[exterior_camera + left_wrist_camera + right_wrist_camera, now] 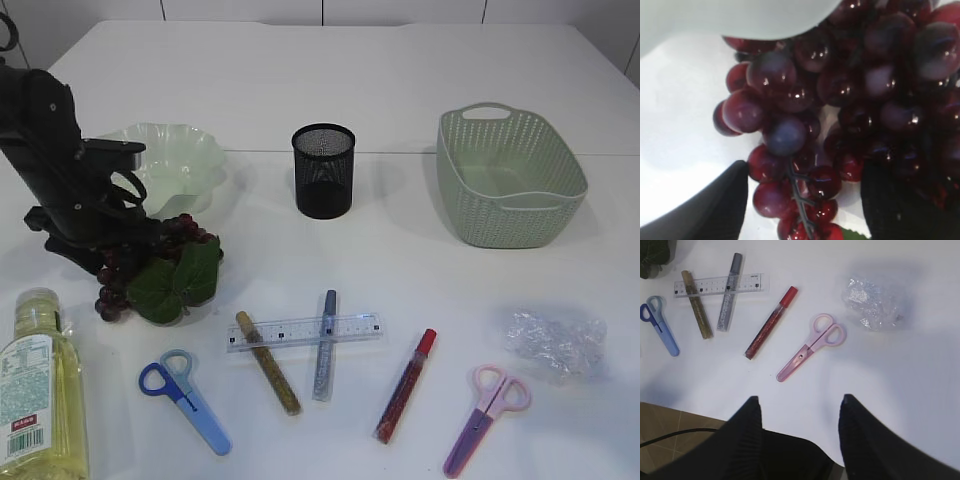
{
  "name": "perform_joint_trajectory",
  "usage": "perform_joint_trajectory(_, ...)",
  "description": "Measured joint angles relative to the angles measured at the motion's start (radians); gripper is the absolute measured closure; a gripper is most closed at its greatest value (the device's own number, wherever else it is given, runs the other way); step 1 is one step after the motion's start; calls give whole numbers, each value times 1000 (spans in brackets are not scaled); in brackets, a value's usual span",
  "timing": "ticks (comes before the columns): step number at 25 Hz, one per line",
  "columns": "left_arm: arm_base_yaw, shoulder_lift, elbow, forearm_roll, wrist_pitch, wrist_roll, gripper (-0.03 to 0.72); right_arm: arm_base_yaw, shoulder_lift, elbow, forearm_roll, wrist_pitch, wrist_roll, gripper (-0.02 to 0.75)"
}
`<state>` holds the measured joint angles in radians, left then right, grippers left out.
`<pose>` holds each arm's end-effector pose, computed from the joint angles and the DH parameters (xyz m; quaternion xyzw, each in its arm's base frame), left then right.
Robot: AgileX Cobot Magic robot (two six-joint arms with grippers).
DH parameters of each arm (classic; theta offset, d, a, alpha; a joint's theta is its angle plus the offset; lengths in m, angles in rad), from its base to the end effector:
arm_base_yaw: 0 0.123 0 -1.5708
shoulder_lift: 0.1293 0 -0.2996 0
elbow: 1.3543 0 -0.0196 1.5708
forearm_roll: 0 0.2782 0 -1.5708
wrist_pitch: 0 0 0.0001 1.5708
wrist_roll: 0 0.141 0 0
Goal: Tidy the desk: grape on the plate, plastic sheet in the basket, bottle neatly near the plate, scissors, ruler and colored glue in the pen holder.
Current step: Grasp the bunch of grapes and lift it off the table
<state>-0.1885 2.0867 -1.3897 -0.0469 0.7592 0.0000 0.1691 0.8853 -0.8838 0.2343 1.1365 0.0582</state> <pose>0.4389 -0.0884 0.0810 0.0784 0.9917 -0.0272 0.0986 0.1793 0.0608 0.3019 -0.0330 0.9594 0.1433 0.2406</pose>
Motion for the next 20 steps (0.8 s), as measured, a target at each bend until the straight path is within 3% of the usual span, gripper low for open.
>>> perform_joint_trajectory(14,0,53,-3,8,11,0,190,0,0,0,0,-6,0,339)
perform_joint_trajectory(18,0,54,-3,12,11,0,261,0,0,0,0,-6,0,339)
perform_joint_trajectory(20,0,54,-3,12,11,0,338,0,0,0,0,-6,0,339)
